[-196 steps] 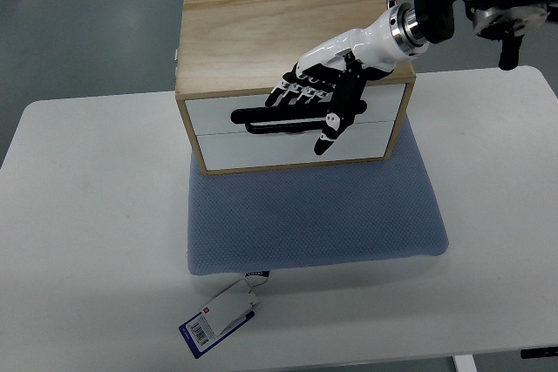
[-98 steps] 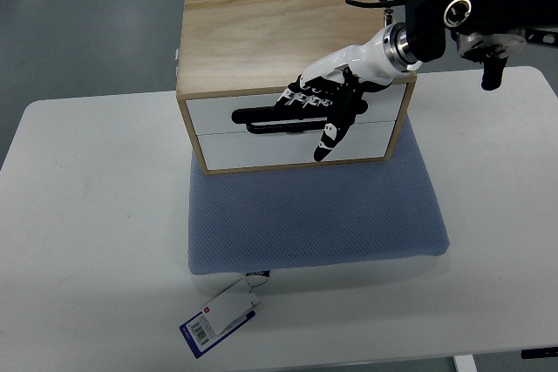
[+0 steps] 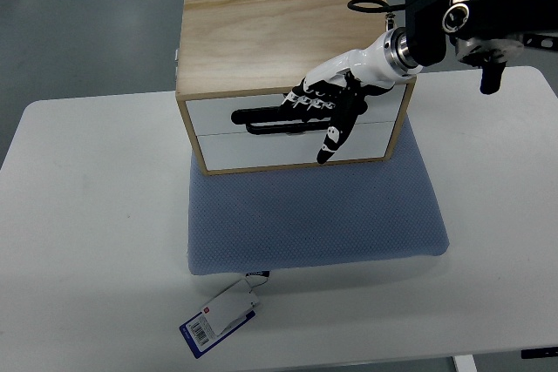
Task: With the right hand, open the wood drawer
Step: 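Lower the right hand and hook fingers around the black drawer handle, then pull the upper white drawer toward the robot with the right hand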
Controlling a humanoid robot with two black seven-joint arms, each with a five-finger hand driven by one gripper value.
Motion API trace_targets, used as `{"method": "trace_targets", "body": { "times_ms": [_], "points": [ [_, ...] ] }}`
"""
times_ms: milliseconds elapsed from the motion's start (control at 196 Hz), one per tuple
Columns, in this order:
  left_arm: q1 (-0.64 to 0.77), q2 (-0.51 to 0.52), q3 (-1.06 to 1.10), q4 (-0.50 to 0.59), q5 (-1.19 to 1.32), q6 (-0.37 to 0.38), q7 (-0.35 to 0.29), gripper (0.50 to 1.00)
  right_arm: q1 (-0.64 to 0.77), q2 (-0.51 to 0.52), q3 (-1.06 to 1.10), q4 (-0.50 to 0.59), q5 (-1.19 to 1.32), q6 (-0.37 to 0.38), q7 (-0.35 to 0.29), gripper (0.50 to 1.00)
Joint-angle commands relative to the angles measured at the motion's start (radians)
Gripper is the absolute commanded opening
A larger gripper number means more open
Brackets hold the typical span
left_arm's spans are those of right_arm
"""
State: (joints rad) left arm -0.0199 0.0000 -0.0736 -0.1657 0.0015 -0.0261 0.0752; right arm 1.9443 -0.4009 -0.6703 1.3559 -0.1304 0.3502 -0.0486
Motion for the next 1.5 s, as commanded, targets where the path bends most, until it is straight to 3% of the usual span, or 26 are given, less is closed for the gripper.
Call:
{"method": "trace_targets", "body": {
  "times_ms": [0,603,849,1493],
  "points": [
    [0.0,0.0,0.0,0.0,0.0,0.0,0.0,1.0,-0.001,0.001,0.0,0.0,0.0,0.003,-0.002,0.928],
    [0.0,0.0,0.0,0.0,0.0,0.0,-0.002,1.0,0.005,-0.006,-0.002,0.009,-0.002,0.075,-0.004,0.928],
    [0.0,0.0,0.0,0.0,0.0,0.0,-0.002,1.0,0.016,-0.021,-0.002,0.019,-0.002,0.154,-0.002,0.928],
    [0.0,0.0,0.0,0.0,0.0,0.0,0.0,1.0,0.045,-0.091,-0.009,0.097,-0.002,0.261,-0.002,0.93]
  ]
}}
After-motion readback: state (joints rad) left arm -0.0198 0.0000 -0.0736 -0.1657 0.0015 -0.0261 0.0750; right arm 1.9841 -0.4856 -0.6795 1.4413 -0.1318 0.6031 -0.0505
